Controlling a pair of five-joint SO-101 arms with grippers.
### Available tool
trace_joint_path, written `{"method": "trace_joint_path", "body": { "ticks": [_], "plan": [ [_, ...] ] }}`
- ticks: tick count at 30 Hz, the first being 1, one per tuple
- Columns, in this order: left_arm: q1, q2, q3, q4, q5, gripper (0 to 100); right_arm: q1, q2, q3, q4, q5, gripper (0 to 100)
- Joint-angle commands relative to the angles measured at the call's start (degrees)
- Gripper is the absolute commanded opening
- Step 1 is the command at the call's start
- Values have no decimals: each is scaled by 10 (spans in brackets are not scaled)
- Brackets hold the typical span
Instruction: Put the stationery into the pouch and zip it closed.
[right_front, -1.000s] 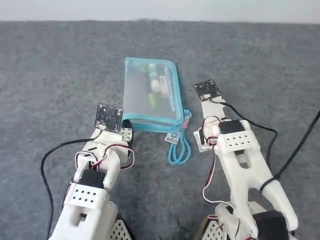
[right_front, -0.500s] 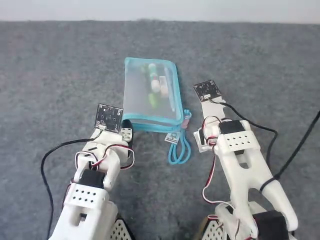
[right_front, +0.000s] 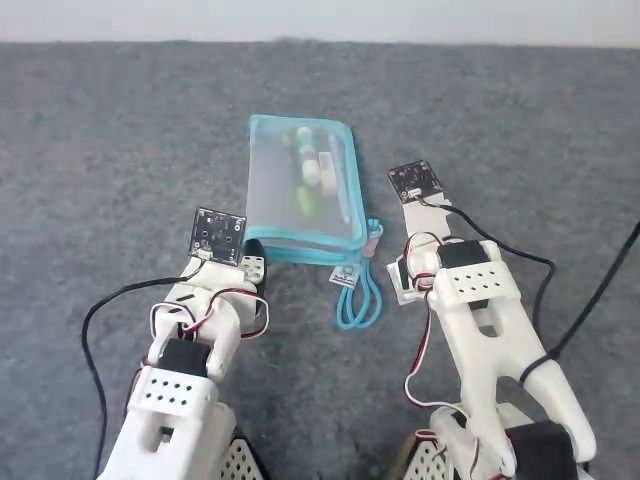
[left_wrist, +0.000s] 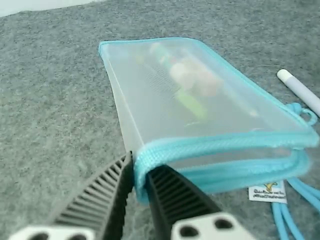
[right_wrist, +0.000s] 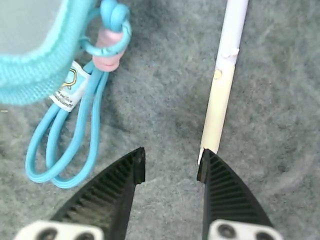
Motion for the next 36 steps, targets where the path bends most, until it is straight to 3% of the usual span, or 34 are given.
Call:
{"method": "trace_joint_path", "body": {
  "ticks": [1,11,18,24,36],
  "plan": [
    [-3,-13,-10,-15,-6,12,5,-25,-3,-14,-6,180],
    [-2,-13,-9,-15,-6,12,8,-25,-8,-10,-2,184],
    [-2,-13,-5,-16,-6,12,8,-24,-25,-5,41,184],
    [-3,-13,-4,-15,-6,12,58,-24,-26,-11,75,184],
    [-3,-13,-4,-15,-6,12,74,91,-66,-36,81,181]
  ]
}}
